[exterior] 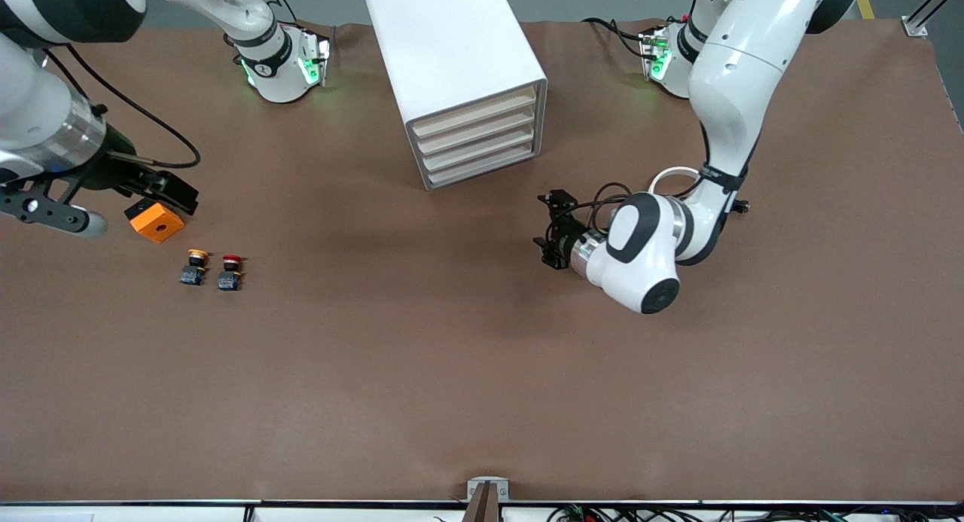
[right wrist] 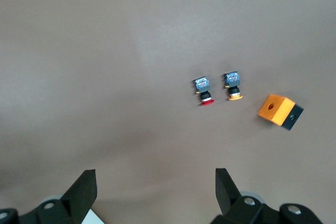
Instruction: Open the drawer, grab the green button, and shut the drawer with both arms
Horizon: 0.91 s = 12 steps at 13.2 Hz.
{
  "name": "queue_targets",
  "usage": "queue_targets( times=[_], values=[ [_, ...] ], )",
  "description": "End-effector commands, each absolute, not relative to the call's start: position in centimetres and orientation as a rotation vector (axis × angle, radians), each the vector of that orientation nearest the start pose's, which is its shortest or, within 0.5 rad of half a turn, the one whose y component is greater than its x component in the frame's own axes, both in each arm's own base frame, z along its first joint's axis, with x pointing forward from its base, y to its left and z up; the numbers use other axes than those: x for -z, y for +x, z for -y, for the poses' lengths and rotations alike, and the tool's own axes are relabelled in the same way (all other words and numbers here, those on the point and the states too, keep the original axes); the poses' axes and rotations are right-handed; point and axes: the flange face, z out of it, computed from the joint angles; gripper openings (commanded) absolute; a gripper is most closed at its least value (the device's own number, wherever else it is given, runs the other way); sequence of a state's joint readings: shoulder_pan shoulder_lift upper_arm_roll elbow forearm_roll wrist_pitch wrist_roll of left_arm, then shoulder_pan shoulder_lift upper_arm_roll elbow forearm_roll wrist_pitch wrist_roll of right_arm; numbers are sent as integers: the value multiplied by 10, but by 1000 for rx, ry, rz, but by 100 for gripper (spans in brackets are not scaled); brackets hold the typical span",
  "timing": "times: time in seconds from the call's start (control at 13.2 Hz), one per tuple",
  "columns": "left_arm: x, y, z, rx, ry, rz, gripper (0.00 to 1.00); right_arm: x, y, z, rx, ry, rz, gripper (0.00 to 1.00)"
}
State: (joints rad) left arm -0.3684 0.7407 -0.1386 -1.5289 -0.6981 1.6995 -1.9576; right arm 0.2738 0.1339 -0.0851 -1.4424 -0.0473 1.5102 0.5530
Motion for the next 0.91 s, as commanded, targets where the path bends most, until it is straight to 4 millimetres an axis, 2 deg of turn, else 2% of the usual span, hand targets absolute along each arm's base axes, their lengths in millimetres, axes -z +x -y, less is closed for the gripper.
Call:
queue_targets(
  times=[0.0, 0.15, 0.23, 0.45, 0.53, 0.68, 0.83],
  values=[
    [-205, 540, 380, 1576, 1742, -2561, 100, -598, 598, -139, -18, -3133, -868, 100],
    [-194, 529, 393, 1641, 1621, -2677, 99, -587, 611, -158, 36, -3031, -1152, 100],
    [-192, 519, 405, 1653, 1645, -2676, 94, -585, 615, -164, 73, -2963, -1271, 100],
    [-170, 496, 425, 1666, 1629, -2788, 93, -576, 625, -169, 120, -2792, -1554, 100],
    [-166, 489, 432, 1666, 1637, -2811, 93, -572, 626, -171, 117, -2773, -1583, 100],
    [-161, 474, 440, 1759, 1662, -2804, 88, -555, 628, -191, 105, -2815, -1550, 100],
    [-155, 465, 441, 1820, 1683, -2808, 73, -541, 629, -209, 110, -2856, -1508, 100]
  ],
)
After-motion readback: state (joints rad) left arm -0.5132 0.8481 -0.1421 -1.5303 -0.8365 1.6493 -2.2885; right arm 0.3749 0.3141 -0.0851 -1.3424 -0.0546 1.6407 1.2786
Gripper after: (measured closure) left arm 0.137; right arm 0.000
